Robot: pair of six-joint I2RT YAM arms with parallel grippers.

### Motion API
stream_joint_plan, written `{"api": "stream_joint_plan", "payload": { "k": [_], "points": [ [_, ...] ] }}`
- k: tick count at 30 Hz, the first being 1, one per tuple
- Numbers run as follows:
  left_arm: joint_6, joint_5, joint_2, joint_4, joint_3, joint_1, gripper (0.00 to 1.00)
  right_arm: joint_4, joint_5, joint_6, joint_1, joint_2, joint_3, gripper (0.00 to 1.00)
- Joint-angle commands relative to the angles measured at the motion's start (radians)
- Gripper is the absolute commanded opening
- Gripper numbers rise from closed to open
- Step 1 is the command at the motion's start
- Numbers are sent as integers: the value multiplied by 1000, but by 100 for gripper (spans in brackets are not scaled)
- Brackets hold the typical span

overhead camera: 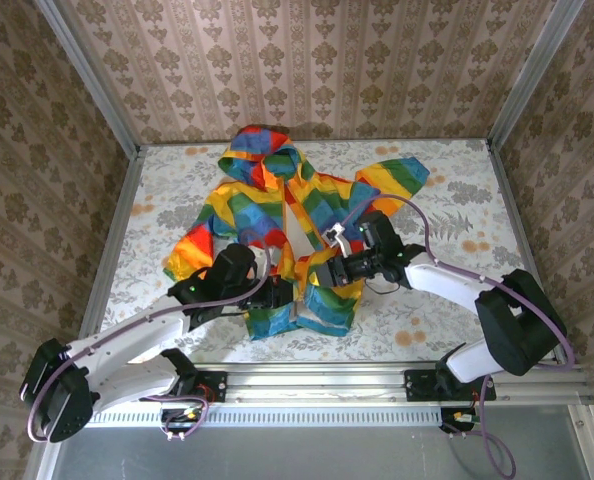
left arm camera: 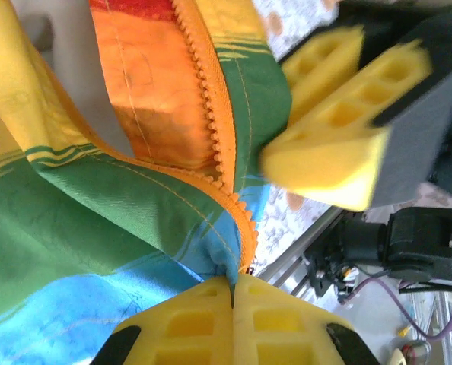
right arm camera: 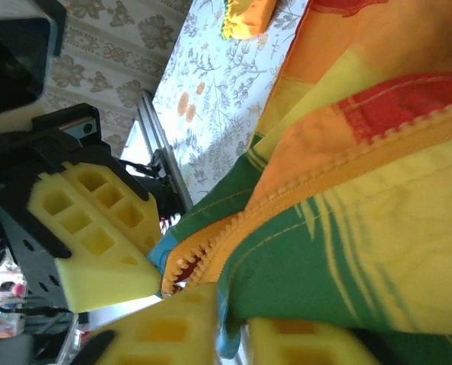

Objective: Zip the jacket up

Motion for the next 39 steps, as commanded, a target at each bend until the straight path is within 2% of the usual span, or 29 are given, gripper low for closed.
{"api": "stream_joint_plan", "payload": {
  "k": [1, 5, 10, 15, 26, 35, 39],
  "points": [
    [23, 46, 10, -117, 17, 11, 0, -32, 57, -29, -3, -20, 11, 31],
    [31, 56, 25, -148, 39, 18, 0, -99, 118, -50, -2, -87, -10, 50],
    [42, 67, 42, -176, 64, 27, 0, -187, 216, -56, 9, -194, -35, 58],
    [53, 74, 56, -201, 84, 29, 0, -257, 322, -57, 66, -277, -55, 58],
    [58, 84, 74, -223, 88, 29, 0, -182, 435, -14, 247, -387, -143, 58],
    [56, 95, 98, -219, 96, 29, 0, -150, 482, -54, 384, -298, -116, 59],
    [59, 101, 107, -220, 104, 29, 0, -143, 485, -63, 419, -242, -91, 51]
  ]
}}
